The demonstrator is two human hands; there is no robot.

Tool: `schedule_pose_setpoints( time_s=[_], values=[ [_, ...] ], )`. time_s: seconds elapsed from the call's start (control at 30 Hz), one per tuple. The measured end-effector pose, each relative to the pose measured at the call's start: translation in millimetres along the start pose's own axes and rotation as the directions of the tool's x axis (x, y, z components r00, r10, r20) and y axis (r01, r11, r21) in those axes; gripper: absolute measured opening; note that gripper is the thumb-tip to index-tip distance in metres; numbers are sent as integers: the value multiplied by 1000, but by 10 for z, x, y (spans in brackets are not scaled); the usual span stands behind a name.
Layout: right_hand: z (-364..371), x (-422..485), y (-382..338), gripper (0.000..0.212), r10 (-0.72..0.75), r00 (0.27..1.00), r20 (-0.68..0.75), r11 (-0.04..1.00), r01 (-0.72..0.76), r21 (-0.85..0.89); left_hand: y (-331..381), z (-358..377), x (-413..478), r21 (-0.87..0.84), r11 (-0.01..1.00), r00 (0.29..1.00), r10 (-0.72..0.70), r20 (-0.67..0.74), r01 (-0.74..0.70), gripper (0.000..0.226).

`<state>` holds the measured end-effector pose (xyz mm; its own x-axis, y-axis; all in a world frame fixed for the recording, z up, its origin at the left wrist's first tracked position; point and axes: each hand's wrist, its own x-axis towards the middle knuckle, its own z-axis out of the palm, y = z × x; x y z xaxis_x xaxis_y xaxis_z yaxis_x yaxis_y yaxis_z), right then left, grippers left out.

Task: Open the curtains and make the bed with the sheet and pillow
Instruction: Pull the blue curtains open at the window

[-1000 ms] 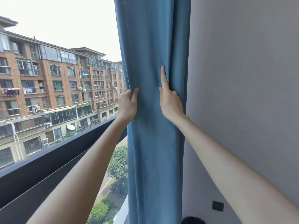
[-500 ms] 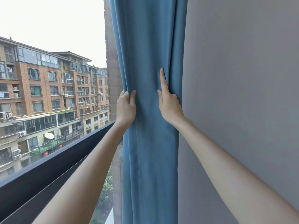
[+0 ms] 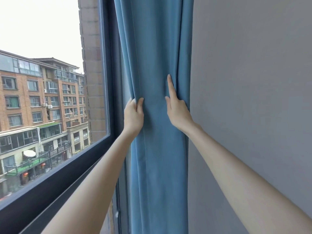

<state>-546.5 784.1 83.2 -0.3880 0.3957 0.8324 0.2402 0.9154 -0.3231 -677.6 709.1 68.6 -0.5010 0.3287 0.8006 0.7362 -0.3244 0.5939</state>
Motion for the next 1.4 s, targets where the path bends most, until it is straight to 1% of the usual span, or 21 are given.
schedule_pose_setpoints(
  time_s=[0.1, 0.17, 0.37, 0.47, 0.53, 0.6, 0.67, 0.77, 0.8, 0.87, 0.97, 1.0, 1.07, 1.1, 1.13, 1.17, 1.23, 1.27, 1.3, 1.33, 1.4],
  values=[
    [198, 182, 295, 66, 8, 1000, 26, 1000, -8, 2, -237, 215, 110, 21, 1000, 1000, 9, 5, -9, 35],
    [352, 268, 476, 66, 18, 999, 42, 1000, -18, 9, -401, 343, 166, 31, 999, 1000, -12, 8, 11, 35],
    [770, 765, 1028, 65, 5, 999, 49, 999, -7, 35, -864, 786, 630, 102, 993, 998, -54, -38, 57, 32],
    [885, 1023, 1248, 65, -2, 998, 59, 1000, 1, 27, -980, 1002, 828, 174, 982, 996, -69, -64, 79, 39],
    [984, 1139, 1416, 64, 8, 997, 80, 1000, -10, 25, -1113, 1159, 916, 232, 971, 995, -39, -87, 58, 39],
    [1093, 1206, 1571, 63, 21, 995, 93, 1000, -22, 12, -1343, 1326, 993, 283, 959, 995, 25, -98, 4, 29],
    [1214, 1276, 1734, 61, 21, 996, 88, 1000, -21, 3, -1584, 1518, 1054, 380, 925, 990, 77, -117, -27, 28],
    [1326, 1287, 1803, 61, -8, 996, 86, 1000, 8, 6, -1750, 1637, 1002, 476, 878, 971, 145, -191, -37, 27],
    [1350, 1270, 1811, 61, -13, 996, 86, 1000, 11, 17, -1773, 1659, 973, 491, 871, 969, 143, -201, -27, 28],
    [1379, 1232, 1823, 60, -12, 996, 83, 1000, 11, 22, -1785, 1680, 947, 495, 869, 973, 119, -199, -5, 28],
    [1352, 1159, 1826, 60, -3, 993, 120, 1000, 2, 6, -1721, 1597, 908, 502, 865, 980, 90, -178, 12, 27],
    [1321, 1129, 1818, 61, 0, 990, 140, 1000, 2, -16, -1678, 1546, 893, 496, 868, 985, 78, -151, 7, 26],
    [1243, 1049, 1758, 62, -15, 986, 166, 990, 38, -135, -1565, 1401, 857, 457, 890, 997, 22, -79, 16, 24],
    [1186, 1002, 1687, 61, -27, 989, 148, 976, 58, -208, -1480, 1307, 844, 429, 903, 1000, -3, -29, 16, 22],
    [1141, 977, 1638, 58, -46, 994, 99, 963, 70, -259, -1394, 1243, 844, 370, 929, 1000, -18, 7, 15, 22],
    [1092, 960, 1558, 53, -76, 997, 16, 958, 77, -276, -1272, 1168, 858, 261, 965, 1000, -21, 17, 16, 21],
    [994, 959, 1367, 40, -163, 968, -192, 954, 105, -281, -950, 1034, 917, -13, 1000, 999, 8, -36, -9, 20],
    [942, 996, 1256, 36, -202, 934, -295, 946, 109, -304, -779, 974, 979, -88, 996, 995, 28, -93, -36, 26],
    [883, 1051, 1139, 40, -228, 900, -372, 938, 100, -333, -614, 907, 1058, -108, 992, 986, 52, -158, -70, 33],
    [793, 1133, 1008, 47, -243, 881, -406, 928, 90, -361, -441, 830, 1158, -106, 988, 973, 87, -216, -112, 41],
    [610, 1325, 755, 57, -255, 873, -416, 911, 73, -406, -150, 689, 1356, -87, 977, 944, 163, -287, -195, 56]
  ],
)
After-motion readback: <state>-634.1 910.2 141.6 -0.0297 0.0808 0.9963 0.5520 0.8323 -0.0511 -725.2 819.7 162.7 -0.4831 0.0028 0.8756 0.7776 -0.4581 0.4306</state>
